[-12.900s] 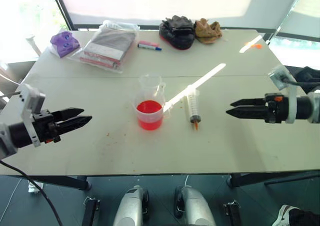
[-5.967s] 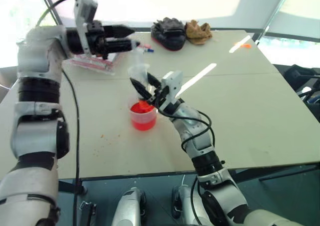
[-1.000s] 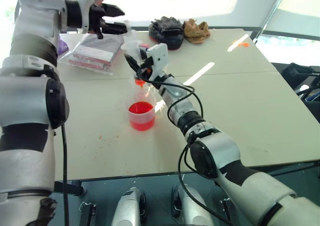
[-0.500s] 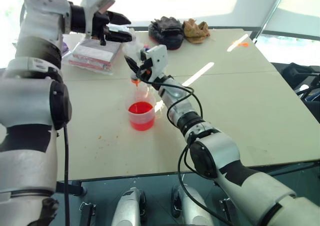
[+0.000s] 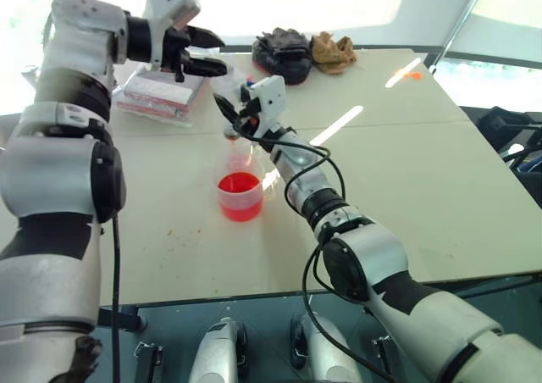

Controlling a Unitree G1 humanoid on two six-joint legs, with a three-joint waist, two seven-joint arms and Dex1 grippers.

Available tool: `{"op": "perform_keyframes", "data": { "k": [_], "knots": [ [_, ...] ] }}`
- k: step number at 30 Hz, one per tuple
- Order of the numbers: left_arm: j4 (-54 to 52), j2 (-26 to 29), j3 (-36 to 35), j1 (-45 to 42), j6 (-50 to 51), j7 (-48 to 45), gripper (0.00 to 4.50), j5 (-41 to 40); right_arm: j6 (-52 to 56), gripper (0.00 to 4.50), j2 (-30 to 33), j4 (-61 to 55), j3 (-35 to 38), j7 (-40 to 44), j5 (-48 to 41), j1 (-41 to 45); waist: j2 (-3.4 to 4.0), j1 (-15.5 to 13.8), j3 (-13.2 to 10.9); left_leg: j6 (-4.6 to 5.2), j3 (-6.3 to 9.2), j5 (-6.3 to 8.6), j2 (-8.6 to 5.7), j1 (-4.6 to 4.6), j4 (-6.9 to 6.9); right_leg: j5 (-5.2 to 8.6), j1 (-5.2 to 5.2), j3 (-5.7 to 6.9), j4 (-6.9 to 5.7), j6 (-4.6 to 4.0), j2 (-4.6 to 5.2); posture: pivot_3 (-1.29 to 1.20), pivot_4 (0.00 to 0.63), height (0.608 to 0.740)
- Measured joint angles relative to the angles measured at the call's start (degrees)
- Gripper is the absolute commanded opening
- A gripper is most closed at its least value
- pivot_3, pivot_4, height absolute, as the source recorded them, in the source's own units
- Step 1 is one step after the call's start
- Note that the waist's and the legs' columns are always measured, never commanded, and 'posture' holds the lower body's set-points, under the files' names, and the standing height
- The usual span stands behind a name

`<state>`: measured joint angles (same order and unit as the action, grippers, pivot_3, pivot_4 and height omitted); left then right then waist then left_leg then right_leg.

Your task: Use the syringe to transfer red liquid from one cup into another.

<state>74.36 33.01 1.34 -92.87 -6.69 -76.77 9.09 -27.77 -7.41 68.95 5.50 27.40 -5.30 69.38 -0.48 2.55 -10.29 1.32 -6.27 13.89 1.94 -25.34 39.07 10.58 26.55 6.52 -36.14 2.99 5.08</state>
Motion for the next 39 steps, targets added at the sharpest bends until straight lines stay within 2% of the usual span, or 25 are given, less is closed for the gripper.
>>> {"op": "perform_keyframes", "data": {
  "k": [23,28,34,39],
  "knots": [
    [-0.6,-0.4,0.0,0.0,-1.6,0.2,2.58,-0.4,4.4,1.47,1.7,-9.2,-0.7,2.3,-0.6,-3.5,0.00,0.0,0.0,0.00,-0.01,0.00,0.00,0.00,0.01,0.00,0.00,0.00,-0.01,0.00,0.00,0.00,0.150,0.740],
    [-0.3,-0.4,-1.7,-0.8,1.6,-1.1,2.58,-2.6,5.9,1.47,1.9,-13.1,-0.9,2.7,-0.7,-4.4,0.00,0.0,0.0,0.00,0.00,0.00,0.00,-0.01,0.01,0.00,0.00,0.00,-0.01,0.00,0.00,0.00,0.150,0.740],
    [-0.3,2.2,-1.8,-3.2,3.3,-4.4,2.58,-3.0,6.5,1.47,1.9,-16.9,-1.2,2.9,-1.3,-4.7,0.00,0.0,0.0,0.00,0.00,0.00,-0.01,0.02,0.01,0.01,0.01,0.00,-0.01,0.00,0.00,0.00,0.150,0.740],
    [-0.2,5.1,-1.9,-3.3,4.0,-3.5,2.58,-3.0,6.6,1.47,1.9,-18.2,-1.3,2.8,-1.9,-4.8,0.00,0.0,0.0,0.00,0.00,0.00,0.02,0.01,0.01,0.00,0.02,0.00,-0.01,0.00,0.00,0.00,0.150,0.740]
  ]
}}
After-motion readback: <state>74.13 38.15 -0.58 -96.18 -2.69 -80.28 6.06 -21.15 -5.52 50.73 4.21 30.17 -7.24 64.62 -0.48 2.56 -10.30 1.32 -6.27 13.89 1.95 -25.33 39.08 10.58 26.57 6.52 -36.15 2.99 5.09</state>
